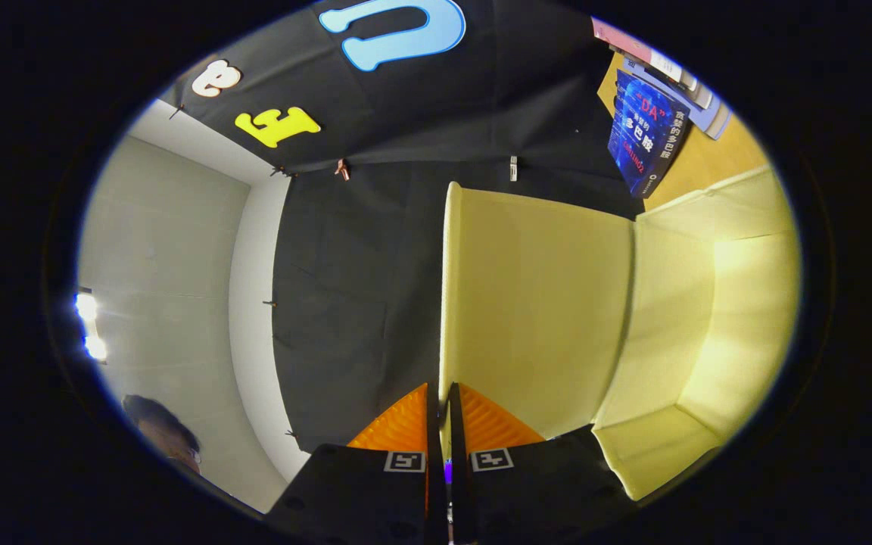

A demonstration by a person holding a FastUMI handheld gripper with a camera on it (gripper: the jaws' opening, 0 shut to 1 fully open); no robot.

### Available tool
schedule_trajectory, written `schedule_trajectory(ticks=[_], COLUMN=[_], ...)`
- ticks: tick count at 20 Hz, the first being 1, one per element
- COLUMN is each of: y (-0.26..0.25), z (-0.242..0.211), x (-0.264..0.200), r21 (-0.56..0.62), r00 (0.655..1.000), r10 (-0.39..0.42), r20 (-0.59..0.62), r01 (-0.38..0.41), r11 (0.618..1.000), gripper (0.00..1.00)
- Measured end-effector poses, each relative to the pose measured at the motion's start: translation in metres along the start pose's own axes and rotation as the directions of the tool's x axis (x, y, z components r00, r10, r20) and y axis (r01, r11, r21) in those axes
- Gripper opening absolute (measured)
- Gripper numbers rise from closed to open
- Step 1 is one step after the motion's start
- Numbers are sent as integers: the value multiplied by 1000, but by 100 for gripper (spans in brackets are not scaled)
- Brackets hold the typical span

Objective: Open the storage box then place both shoes into the box .Put the left shoe in first, then the right shoe, with the right side of both shoes facing outward in a uniform manner.

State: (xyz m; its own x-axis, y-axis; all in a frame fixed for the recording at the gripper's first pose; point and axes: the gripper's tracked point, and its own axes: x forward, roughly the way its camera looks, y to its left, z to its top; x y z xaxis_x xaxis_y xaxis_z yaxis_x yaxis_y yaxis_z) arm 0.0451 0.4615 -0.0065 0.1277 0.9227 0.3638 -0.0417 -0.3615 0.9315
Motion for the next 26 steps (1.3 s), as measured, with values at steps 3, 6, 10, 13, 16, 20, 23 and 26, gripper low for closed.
schedule_trajectory(ticks=[3,6,10,13,16,20,23,26], y=[-2,-16,-32,-41,-36,-34,-35,-41], z=[-3,-5,-11,-13,-11,-13,-11,-5], x=[33,56,69,65,42,-21,-87,-157], r21=[-13,-8,-20,-47,-135,-302,-408,-500], r00=[1000,999,995,990,984,959,912,837], r10=[-10,-47,-98,-139,-178,-283,-402,-519], r20=[-12,-22,-37,-34,-21,16,83,175], r01=[9,47,97,138,173,275,399,529], r11=[1000,999,995,989,976,913,821,685], gripper=[9,25,56,83,94,95,95,96])
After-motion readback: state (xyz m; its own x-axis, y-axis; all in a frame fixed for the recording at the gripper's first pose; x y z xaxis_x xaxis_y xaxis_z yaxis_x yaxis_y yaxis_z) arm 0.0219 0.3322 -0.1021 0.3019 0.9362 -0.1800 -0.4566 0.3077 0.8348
